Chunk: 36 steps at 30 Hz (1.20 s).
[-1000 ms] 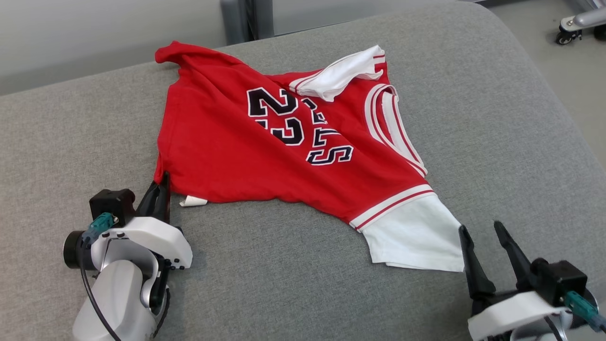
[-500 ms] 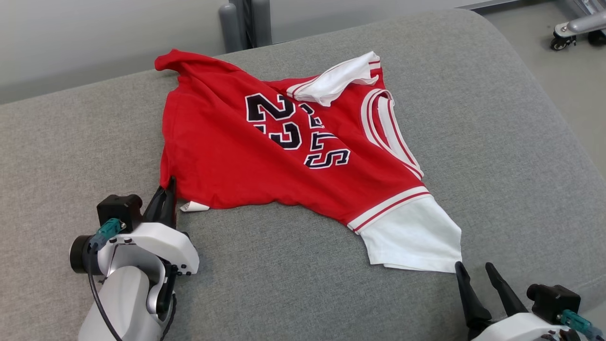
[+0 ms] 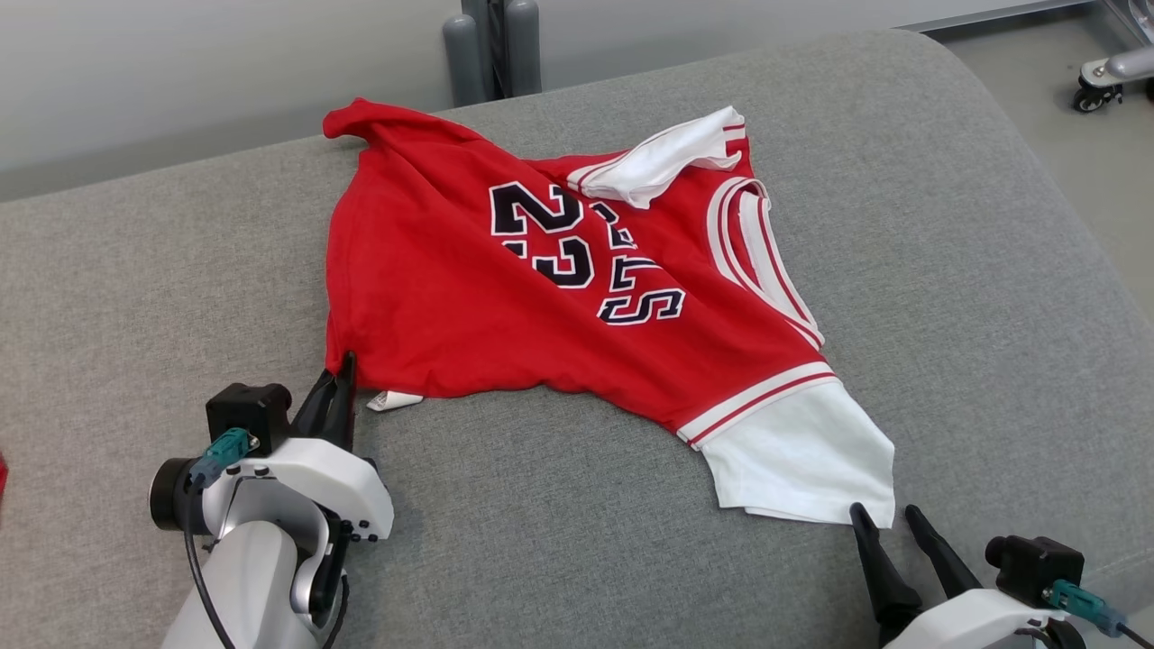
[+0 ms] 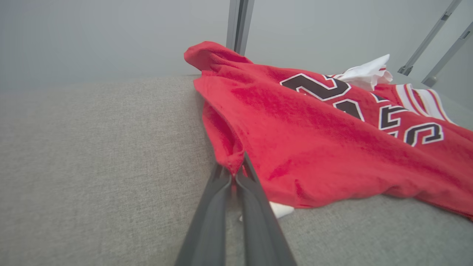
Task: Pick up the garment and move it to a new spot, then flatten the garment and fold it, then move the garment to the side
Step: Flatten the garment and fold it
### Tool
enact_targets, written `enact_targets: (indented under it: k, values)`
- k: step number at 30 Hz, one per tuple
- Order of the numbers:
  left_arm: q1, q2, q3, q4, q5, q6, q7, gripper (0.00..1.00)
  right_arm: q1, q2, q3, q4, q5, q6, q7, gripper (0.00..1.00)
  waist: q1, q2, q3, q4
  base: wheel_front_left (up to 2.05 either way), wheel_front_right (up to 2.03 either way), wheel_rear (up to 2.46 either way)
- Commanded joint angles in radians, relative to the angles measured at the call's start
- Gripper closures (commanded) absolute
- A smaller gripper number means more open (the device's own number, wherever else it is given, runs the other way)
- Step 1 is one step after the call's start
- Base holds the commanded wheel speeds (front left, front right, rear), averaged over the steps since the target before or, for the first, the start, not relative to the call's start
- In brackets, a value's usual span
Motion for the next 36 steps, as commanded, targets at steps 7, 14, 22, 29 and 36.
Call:
enact_targets:
  k: [7, 14, 22, 29, 36]
  values:
    - [0.006, 0.005, -0.007, -0.015, -0.015, -0.004, 0.007, 1.0, -0.03, -0.013, 0.013, 0.034, 0.024, 0.0, -0.006, 0.2, 0.0, 0.0, -0.002, 0.016, 0.0, 0.0, 0.0]
    - [0.012, 0.011, -0.01, -0.019, -0.024, 0.0, 0.005, 1.0, -0.037, -0.02, 0.038, 0.051, 0.046, 0.0, -0.001, 1.0, 0.0, 0.0, -0.001, 0.019, 0.0, 0.0, 0.0]
    - [0.021, 0.014, -0.02, -0.025, -0.036, -0.013, 0.015, 1.0, -0.06, -0.043, 0.041, -0.005, 0.033, 0.0, -0.012, 1.0, 0.0, 0.0, -0.01, 0.025, 0.0, 0.0, 0.0]
    - [0.031, 0.016, -0.023, -0.069, -0.083, -0.06, 0.039, 1.0, -0.103, -0.1, -0.012, -0.149, 0.039, 0.0, -0.014, 1.0, 0.0, 0.0, -0.041, 0.048, 0.0, 0.0, 0.0]
    - [0.047, 0.002, 0.015, -0.196, -0.224, -0.097, 0.113, 1.0, -0.186, -0.176, -0.063, -0.305, 0.08, 0.0, 0.063, 1.0, 0.0, 0.0, -0.092, 0.075, 0.0, 0.0, 0.0]
